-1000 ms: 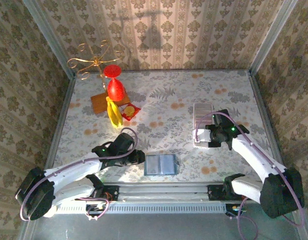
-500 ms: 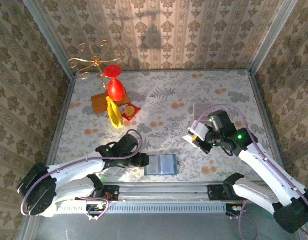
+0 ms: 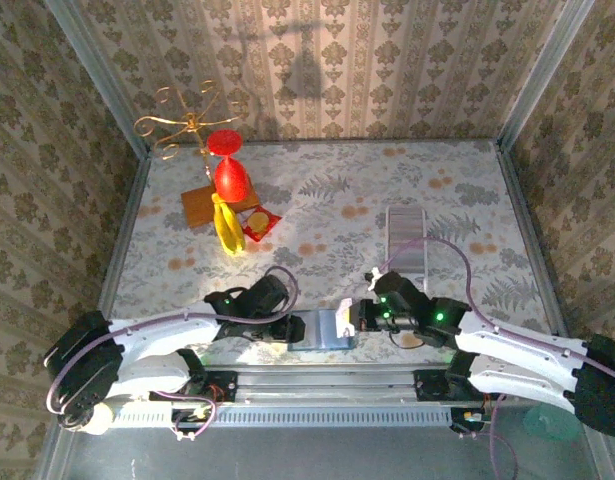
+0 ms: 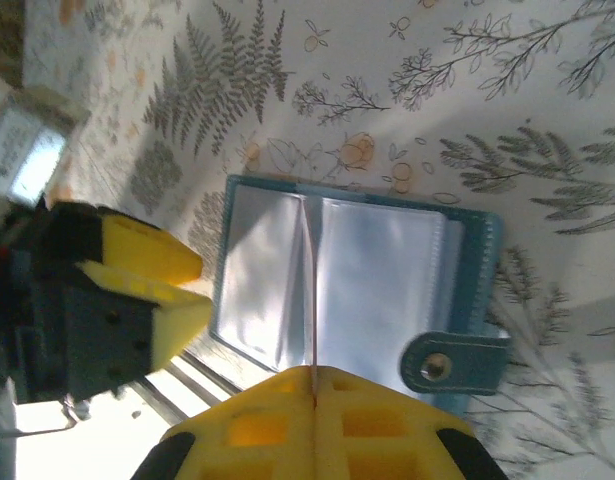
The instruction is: Put the credit cards into the card holder
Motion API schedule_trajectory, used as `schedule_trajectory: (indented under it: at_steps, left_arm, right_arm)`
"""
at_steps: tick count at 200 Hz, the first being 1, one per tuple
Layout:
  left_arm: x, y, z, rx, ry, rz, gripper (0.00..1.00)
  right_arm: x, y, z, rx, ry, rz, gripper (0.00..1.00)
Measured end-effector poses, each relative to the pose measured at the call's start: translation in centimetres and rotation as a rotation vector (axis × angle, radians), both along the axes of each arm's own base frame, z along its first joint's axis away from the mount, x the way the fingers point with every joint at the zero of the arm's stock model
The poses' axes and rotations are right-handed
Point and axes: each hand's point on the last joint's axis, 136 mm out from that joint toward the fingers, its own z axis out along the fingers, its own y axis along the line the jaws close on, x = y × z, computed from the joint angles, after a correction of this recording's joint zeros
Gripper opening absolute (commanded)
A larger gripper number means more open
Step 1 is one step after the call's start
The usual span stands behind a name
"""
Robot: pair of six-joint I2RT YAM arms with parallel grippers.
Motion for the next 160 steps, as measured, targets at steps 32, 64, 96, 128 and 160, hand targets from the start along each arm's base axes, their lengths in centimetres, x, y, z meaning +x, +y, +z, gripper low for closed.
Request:
schedule_trajectory:
  at_steps: [32,64,96,128,160]
  left_arm:
    - [0.2,-0.4,-0.3,0.029,-0.006,-0.004,0.54]
    - [0.4,-0.6,-0.7,0.077,0.003,-0.007,0.48]
    - [0.4,-0.5,-1.5,0.128,0.019,-0.008,0.46]
    - [0.5,-0.6,-1.7,0.161,0.035,-0.005,0.40]
    - [0.6,-0.6,-1.9,0.185,0.046,-0.005,0.32]
  right_arm:
    - [0.0,1.4,-0.5,0.052,0.034,-0.061,0.00]
    - [0.0,2.7,-0.8,0.076,0.047,-0.072,0.00]
    - [0.0,3.2,-1.9,0.056,0.061,-0.072,0.00]
    - [0.0,3.2,-2.8,0.034,0.073,-0.071,0.00]
    - [0.0,3.1,-3.3,0.018,0.082,-0.072,0.00]
